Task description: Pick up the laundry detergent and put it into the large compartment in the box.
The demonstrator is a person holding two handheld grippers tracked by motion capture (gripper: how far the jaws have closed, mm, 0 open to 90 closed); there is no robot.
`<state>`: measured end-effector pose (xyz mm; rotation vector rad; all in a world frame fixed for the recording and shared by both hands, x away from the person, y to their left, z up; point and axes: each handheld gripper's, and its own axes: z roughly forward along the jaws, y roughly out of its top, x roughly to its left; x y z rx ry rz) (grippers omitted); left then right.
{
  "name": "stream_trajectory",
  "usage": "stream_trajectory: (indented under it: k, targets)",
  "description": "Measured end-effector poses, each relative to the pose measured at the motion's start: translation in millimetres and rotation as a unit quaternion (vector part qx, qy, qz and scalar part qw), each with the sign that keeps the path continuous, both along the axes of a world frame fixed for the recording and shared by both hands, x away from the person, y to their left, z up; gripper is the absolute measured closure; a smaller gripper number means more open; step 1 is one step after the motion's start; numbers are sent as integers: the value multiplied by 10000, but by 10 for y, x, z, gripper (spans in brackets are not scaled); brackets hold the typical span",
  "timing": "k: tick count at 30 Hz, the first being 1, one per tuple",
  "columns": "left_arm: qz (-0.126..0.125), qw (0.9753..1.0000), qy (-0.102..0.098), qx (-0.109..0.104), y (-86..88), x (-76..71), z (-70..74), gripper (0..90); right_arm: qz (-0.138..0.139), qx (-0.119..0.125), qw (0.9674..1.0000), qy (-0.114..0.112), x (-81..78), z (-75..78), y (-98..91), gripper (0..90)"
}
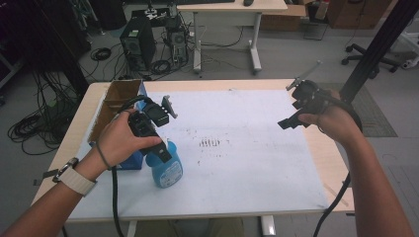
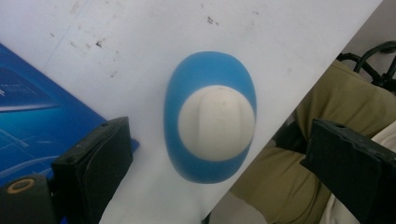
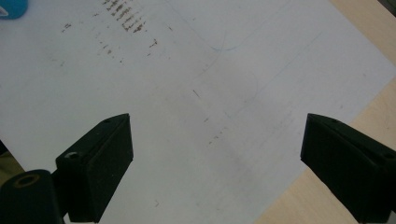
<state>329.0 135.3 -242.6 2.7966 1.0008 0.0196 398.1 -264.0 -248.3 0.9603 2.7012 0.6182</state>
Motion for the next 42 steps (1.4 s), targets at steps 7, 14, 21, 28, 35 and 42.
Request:
stream_trajectory:
  k: [7,14,21,28,35,42]
  targets:
    - [13,10000,-1,-20,3,8,-40,79,-5,-2,10000,9,2,-11,2,93]
    - [-9,10000,-9,15,-37,5,-74,80,5,-2,10000,1,7,-6,16,94]
    - [-25,9999,-51,121,-79,9,-126,83,4,18,10000,0,5,-12,13,94]
    - [-14,9999,-17,160,-101,12,-195,82,5,30,10000,-9,4,-8,6,94]
    - [-24,9997,-28,224,-124,9,-271,85,0,57,10000,-9,4,-20,-7,93]
    - [-48,9996,-2,271,-148,16,-323,86,0,45,10000,12,6,-36,-5,94]
